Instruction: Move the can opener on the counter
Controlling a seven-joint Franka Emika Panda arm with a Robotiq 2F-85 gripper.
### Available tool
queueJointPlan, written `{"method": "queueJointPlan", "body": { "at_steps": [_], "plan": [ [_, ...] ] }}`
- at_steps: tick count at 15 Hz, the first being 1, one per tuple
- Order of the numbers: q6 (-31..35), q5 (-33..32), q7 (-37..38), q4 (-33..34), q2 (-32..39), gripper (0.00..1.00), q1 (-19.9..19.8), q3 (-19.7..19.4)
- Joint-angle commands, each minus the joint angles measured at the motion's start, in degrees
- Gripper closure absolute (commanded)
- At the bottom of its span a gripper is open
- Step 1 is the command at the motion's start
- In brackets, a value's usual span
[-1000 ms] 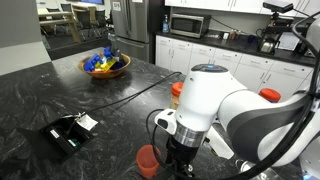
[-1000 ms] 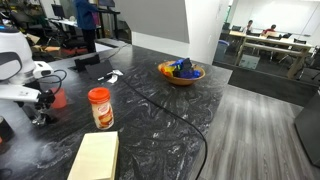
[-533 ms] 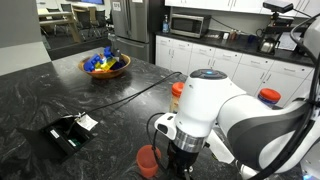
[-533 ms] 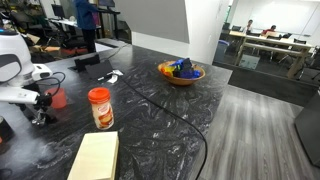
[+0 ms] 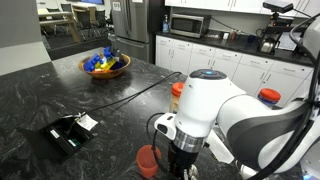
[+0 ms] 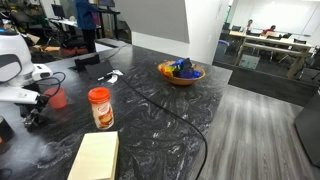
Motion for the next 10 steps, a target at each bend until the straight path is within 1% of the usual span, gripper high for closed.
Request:
{"method": "queueJointPlan", "body": {
  "at_steps": [1,3,10],
  "plan": [
    [-1.1,0.1,0.4,0.9,0.5,0.95,-0.6,0.6],
    [-1.1,0.2,0.6,0.7,0.4,0.93,-0.7,0.5],
    [-1.1,1.7,0.8,0.2,-0.5,0.93,-1.4,0.5]
  ]
}}
